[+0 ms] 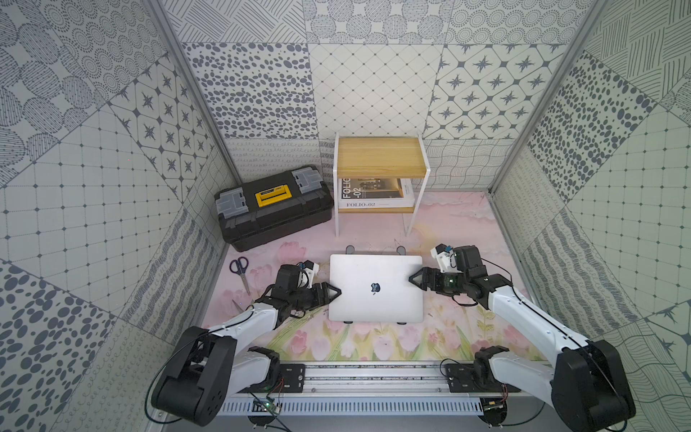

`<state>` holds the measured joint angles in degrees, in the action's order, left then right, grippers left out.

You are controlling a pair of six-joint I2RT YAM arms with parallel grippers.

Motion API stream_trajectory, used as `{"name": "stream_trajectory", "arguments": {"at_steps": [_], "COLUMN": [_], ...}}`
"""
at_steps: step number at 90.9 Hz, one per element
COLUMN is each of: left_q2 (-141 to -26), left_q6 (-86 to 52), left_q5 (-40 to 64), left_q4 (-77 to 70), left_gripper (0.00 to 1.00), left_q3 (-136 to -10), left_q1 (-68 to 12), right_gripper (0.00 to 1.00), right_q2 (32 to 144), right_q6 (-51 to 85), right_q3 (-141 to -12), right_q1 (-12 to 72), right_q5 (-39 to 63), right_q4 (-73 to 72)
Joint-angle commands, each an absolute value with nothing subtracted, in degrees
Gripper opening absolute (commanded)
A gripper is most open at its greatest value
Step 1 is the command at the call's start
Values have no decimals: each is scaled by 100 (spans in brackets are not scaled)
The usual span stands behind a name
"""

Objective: Close the laptop lid and set it aside
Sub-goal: Close the lid of the laptop, then pick up the laptop from the computer stand.

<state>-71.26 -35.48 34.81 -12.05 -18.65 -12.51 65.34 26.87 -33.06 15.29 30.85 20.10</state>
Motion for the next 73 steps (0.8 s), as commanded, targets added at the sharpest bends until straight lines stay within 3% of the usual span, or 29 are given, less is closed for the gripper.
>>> {"name": "stream_trajectory", "arguments": {"at_steps": [1,24,41,73], "left_q2": [-7779,-8201,-8317,-8670], "left_q6": [-4007,-4063,-3991,-4493], "left_q5": [4680,4986,5098,5362], "left_q4": [-3210,-3728,-3874,-4654], "left_gripper": [68,63,59,44], "left_q3": [-1716,-1647,-1634,-1598], "left_q1": [-1175,-1172,-1174,-1171], "right_gripper": [88,83,80,60], "right_q2": [6661,7059,6968,6955], "right_q6": [3004,3332,3167,3486], "right_q3": [-2939,-2277,-2188,-2161], "right_q1": [1503,1512,1507,1546], "right_q5": [3546,4133,4243,4706], "right_q4": [923,-664,-935,-1480]}}
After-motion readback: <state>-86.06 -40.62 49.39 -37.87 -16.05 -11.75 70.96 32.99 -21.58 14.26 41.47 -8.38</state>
